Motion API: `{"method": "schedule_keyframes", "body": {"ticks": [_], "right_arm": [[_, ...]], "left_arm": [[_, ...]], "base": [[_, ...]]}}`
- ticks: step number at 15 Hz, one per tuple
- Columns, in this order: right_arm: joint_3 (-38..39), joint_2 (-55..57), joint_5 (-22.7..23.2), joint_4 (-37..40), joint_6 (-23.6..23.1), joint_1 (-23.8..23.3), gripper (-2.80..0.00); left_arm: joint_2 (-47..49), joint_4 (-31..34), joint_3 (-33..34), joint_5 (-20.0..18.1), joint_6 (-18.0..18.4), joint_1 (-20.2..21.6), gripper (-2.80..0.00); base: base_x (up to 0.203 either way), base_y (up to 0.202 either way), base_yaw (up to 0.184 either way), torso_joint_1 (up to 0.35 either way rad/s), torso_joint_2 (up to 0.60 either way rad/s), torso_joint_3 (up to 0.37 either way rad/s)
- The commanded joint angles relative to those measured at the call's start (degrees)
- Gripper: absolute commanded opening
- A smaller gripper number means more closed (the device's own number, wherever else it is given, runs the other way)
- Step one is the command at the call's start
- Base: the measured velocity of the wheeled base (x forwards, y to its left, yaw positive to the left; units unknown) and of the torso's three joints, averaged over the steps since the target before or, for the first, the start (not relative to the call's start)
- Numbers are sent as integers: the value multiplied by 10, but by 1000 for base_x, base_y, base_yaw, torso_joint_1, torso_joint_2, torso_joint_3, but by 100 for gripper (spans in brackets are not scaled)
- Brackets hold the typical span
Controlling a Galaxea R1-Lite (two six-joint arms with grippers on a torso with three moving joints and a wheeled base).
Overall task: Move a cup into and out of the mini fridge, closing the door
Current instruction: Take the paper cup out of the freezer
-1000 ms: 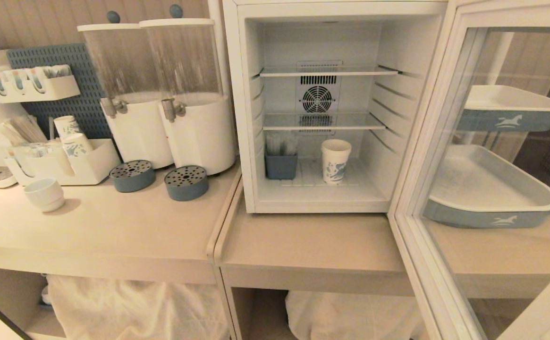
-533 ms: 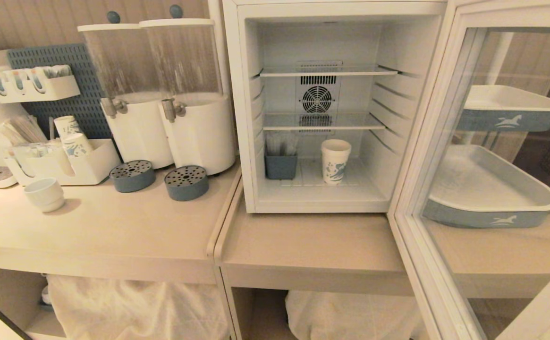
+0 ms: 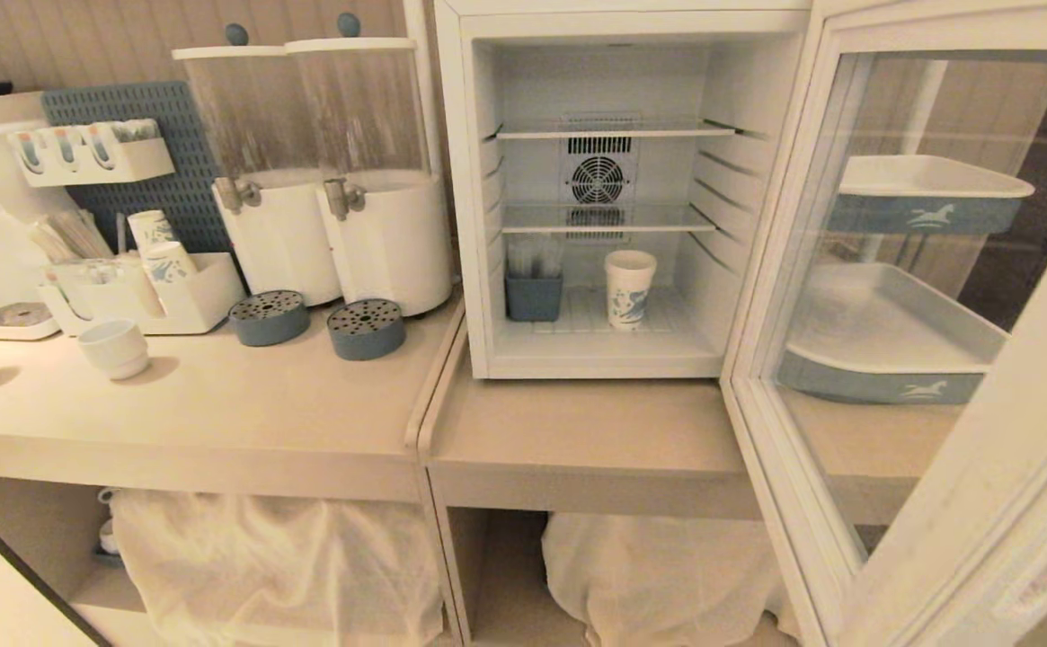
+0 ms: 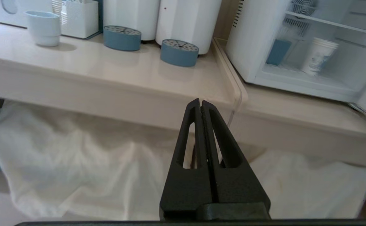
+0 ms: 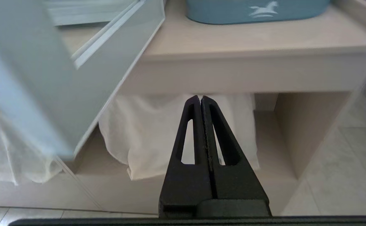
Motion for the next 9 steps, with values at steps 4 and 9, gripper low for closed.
{"method": "schedule_keyframes", "body": {"ticks": [4,9], "right_arm": [[0,0,0,1,0,0,-280],[0,0,0,0,0,0,-280]], "left_arm": [[-2,-1,23,1,-4,0,-280],[-2,-1,23,1,-3,0,-280]], "base": [[-187,0,1,2,3,2],[-25,0,-1,0,0,2]]}}
